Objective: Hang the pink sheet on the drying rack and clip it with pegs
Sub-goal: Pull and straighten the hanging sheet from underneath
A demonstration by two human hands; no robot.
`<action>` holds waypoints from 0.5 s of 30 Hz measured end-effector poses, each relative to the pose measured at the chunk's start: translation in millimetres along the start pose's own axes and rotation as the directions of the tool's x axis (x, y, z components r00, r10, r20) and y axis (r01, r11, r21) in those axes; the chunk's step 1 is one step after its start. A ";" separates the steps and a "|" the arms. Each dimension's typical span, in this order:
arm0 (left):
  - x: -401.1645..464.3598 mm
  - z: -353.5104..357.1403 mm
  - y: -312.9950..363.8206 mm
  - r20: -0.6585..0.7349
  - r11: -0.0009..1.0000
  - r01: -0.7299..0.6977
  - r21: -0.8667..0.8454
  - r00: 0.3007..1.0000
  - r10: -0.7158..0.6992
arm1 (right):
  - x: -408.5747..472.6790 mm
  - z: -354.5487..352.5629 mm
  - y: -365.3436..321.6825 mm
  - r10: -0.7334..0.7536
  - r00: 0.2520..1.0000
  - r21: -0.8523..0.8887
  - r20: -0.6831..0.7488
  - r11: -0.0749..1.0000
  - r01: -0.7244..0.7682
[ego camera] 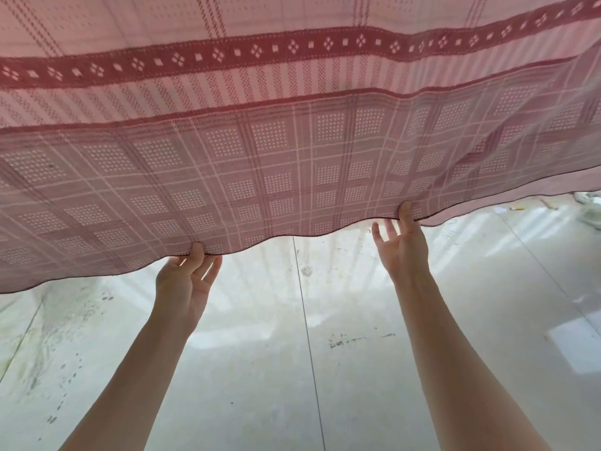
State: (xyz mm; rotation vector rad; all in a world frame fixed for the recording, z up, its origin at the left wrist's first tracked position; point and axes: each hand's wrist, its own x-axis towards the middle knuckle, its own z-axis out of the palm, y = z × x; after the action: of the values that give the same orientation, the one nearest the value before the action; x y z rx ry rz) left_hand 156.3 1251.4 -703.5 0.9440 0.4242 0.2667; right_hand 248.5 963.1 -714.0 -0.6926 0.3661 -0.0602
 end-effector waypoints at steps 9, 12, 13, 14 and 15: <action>-7.7 -5.6 5.6 -0.029 1.000 0.016 -0.013 0.999 -0.016 | 6.1 14.1 19.4 0.144 0.984 0.208 0.103 0.965 -0.163; -12.5 -9.8 6.7 -0.017 0.997 0.047 -0.061 0.999 -0.048 | 4.7 38.6 22.3 0.153 0.950 0.310 0.274 0.920 -0.238; -13.6 -11.6 7.9 -0.011 0.996 0.054 -0.071 0.998 -0.055 | 3.7 44.4 23.6 0.151 0.938 0.320 0.312 0.913 -0.253; -14.5 -13.5 9.1 -0.006 0.995 0.060 -0.079 0.998 -0.060 | 1.2 48.9 25.4 0.152 0.931 0.309 0.333 0.915 -0.260; -14.9 -15.2 10.2 -0.003 0.994 0.065 -0.083 0.998 -0.065 | -0.9 50.6 28.5 0.152 0.933 0.288 0.327 0.924 -0.251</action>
State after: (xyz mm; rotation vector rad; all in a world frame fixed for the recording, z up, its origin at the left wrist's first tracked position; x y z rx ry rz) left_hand 135.7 1262.2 -699.4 0.8466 0.4452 0.2260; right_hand 263.4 1016.3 -695.9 -0.3232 0.1277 0.1796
